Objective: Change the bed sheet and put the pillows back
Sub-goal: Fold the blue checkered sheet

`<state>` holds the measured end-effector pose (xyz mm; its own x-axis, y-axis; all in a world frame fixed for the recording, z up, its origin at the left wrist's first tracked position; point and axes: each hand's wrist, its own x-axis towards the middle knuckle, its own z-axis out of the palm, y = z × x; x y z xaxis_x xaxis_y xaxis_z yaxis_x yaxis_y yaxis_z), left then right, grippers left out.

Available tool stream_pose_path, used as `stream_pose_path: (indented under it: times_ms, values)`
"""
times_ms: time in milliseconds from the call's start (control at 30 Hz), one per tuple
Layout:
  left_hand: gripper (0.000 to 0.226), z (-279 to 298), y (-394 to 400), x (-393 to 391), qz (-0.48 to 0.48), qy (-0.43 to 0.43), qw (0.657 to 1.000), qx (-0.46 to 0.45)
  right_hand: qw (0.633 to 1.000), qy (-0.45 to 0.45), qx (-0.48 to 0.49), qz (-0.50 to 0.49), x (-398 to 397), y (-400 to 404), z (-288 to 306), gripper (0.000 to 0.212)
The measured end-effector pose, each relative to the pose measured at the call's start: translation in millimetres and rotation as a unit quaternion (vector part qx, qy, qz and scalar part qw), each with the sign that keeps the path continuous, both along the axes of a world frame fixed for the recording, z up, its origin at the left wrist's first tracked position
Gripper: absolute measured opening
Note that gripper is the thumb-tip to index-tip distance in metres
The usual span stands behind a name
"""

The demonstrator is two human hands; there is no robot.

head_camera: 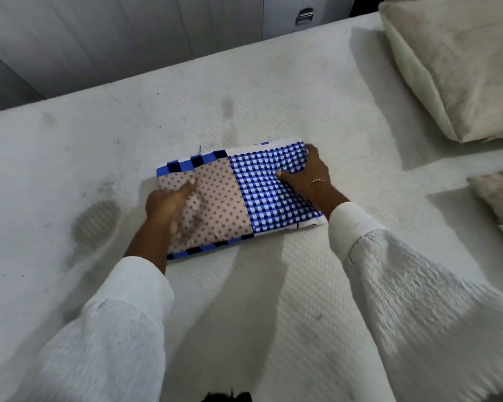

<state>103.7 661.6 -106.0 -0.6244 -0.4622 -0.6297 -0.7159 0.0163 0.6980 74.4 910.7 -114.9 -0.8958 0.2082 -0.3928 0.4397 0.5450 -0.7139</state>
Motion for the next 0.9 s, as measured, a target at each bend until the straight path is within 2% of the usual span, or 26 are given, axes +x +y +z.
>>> stream_pose_path:
  times_ms: [67, 133, 233, 400, 667, 800, 900]
  values:
    - [0.057, 12, -6, 12, -0.018, -0.021, 0.995, 0.099, 0.99, -0.063, -0.102, -0.074, 14, 8, 12, 0.08]
    - [0.053, 21, -9, 33, -0.022, -0.025, 0.991, 0.132, 0.974, -0.102, -0.171, -0.105, 40, 16, 24, 0.062]
    - [0.05, 36, -3, 72, 0.0, 0.015, 0.99, 0.137, 0.961, -0.102, -0.219, -0.134, 89, 24, 42, 0.042]
    - [0.048, 84, 11, 150, -0.044, 0.06, 0.99, 0.122, 0.94, -0.064, -0.285, -0.176, 182, 39, 90, 0.013]
    - [0.043, 194, 66, 269, -0.107, 0.093, 0.975, 0.173, 0.9, -0.031, -0.346, -0.263, 344, 100, 202, 0.025]
    - [0.041, 233, 121, 314, -0.128, 0.076, 0.965, 0.216, 0.872, 0.005, -0.387, -0.3, 422, 151, 247, 0.017]
    - [0.043, 254, 173, 337, -0.165, 0.082, 0.958, 0.22, 0.857, 0.034, -0.389, -0.336, 471, 198, 270, 0.03]
